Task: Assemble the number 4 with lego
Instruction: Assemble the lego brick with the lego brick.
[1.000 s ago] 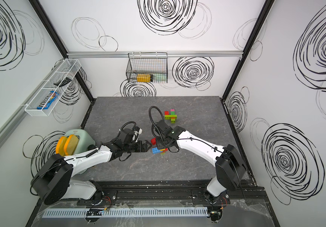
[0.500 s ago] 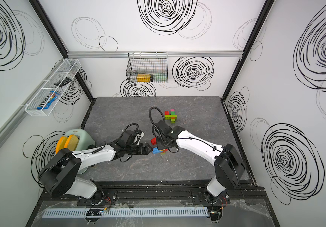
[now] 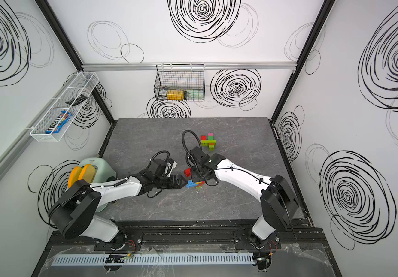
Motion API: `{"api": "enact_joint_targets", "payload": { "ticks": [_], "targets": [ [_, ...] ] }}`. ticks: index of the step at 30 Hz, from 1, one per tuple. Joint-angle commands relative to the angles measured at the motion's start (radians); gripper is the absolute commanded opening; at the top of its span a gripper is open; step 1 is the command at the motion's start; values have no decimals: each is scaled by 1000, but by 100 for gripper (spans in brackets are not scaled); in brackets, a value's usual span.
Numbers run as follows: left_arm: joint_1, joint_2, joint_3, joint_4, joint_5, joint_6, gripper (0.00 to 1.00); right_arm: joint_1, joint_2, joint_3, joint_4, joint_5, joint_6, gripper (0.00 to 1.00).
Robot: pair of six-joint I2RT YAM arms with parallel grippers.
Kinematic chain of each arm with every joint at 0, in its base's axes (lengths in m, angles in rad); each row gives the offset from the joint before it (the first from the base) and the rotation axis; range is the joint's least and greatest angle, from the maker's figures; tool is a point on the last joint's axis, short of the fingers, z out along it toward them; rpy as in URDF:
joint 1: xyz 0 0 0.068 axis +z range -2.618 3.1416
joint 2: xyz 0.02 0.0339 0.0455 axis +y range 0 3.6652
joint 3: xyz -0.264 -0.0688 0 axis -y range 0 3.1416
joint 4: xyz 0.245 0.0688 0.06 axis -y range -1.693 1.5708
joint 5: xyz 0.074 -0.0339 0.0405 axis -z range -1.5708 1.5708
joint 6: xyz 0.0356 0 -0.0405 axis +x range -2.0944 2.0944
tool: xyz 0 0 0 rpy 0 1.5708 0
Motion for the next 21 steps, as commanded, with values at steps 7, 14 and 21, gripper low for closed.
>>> {"api": "enact_joint_targets", "payload": {
  "ticks": [7, 14, 21],
  "targets": [
    [-3, 19, -7, 40, 16, -3, 96, 26, 92, -23, -107, -9, -47, 0],
    [-1, 18, 1, 30, 16, 5, 96, 29, 137, -119, -160, -58, -32, 0],
    [11, 12, 24, 2, 16, 30, 96, 30, 200, -202, -216, -42, -40, 0]
  ]
}}
